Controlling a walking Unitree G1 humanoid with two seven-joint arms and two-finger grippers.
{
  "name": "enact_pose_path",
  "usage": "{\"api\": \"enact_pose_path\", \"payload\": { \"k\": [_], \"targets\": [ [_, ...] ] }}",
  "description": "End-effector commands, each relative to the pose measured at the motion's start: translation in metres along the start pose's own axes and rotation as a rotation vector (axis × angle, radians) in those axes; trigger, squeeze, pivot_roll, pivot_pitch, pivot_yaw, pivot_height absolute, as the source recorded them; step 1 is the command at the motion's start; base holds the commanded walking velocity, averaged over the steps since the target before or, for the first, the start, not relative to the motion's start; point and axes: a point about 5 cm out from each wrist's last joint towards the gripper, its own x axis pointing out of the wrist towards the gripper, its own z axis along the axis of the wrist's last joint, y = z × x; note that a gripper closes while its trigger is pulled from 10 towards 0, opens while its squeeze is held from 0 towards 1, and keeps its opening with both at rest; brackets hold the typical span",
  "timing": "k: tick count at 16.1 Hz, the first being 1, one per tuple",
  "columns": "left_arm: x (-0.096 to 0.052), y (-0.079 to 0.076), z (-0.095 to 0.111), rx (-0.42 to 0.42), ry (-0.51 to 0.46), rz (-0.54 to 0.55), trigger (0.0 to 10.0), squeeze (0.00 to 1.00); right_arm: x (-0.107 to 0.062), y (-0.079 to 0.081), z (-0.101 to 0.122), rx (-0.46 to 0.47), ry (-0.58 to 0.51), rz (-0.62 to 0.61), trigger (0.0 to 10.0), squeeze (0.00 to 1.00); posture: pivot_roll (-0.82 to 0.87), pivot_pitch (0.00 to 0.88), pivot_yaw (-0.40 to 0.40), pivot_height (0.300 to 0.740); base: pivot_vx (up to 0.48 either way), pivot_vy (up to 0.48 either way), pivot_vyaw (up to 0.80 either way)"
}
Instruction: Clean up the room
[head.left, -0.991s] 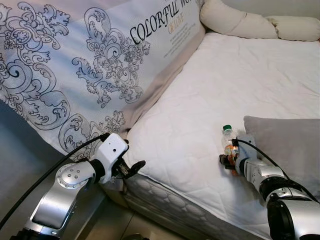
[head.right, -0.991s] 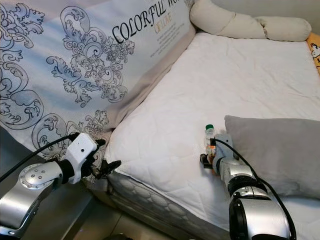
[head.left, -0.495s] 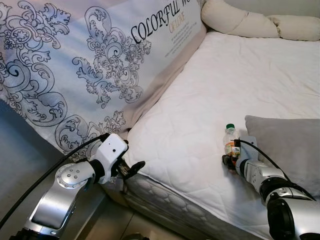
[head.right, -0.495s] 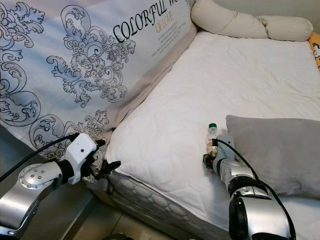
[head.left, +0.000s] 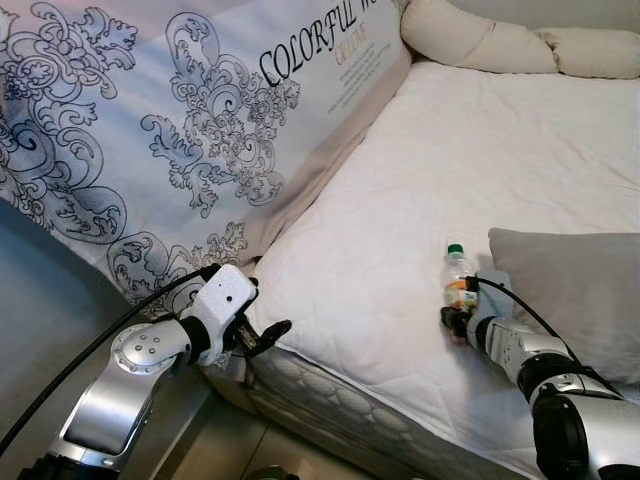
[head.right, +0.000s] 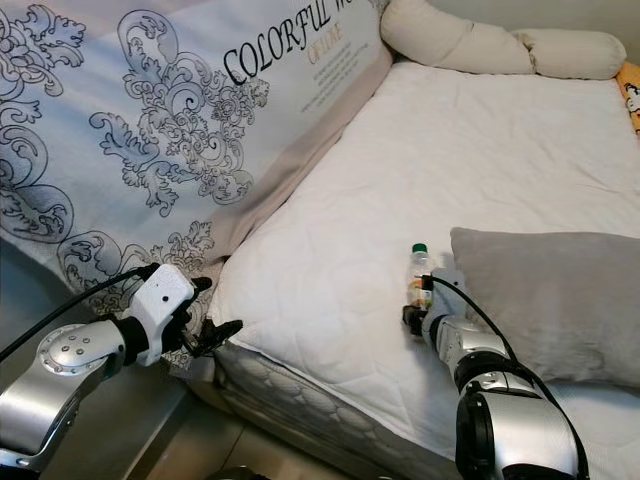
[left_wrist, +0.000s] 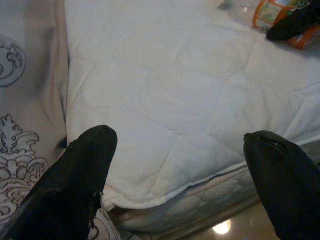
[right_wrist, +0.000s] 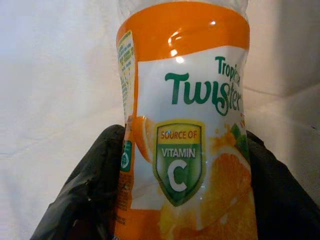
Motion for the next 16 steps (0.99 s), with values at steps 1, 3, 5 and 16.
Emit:
{"api": "enact_pose_path", "payload": {
  "k": [1, 3, 5, 16],
  "targets": [
    [0.000, 0.003, 0.000, -0.001, 0.008, 0.004, 10.0, 0.00, 0.001, 0.011, 0.012, 0.018, -0.044, 0.052, 0.0, 0.00, 0.02, 0.000, 0.093, 0.740, 0.000, 0.000, 0.00],
    [-0.001, 0.002, 0.000, -0.020, -0.002, 0.018, 10.0, 0.00, 0.000, 0.021, 0.018, -0.019, -0.084, 0.141, 0.0, 0.00, 0.01, 0.000, 0.096, 0.740, 0.000, 0.000, 0.00],
    [0.000, -0.001, -0.003, -0.036, -0.005, 0.027, 10.0, 0.00, -0.004, 0.028, 0.030, 0.011, -0.186, 0.223, 0.0, 0.00, -0.01, 0.000, 0.116, 0.740, 0.000, 0.000, 0.00],
    [-0.008, -0.006, -0.013, -0.284, -0.063, 0.394, 10.0, 0.00, -0.082, 0.045, -0.016, -0.166, -0.472, 0.392, 10.0, 0.00, -0.01, 0.000, 0.085, 0.740, 0.000, 0.000, 0.15]
  ]
}}
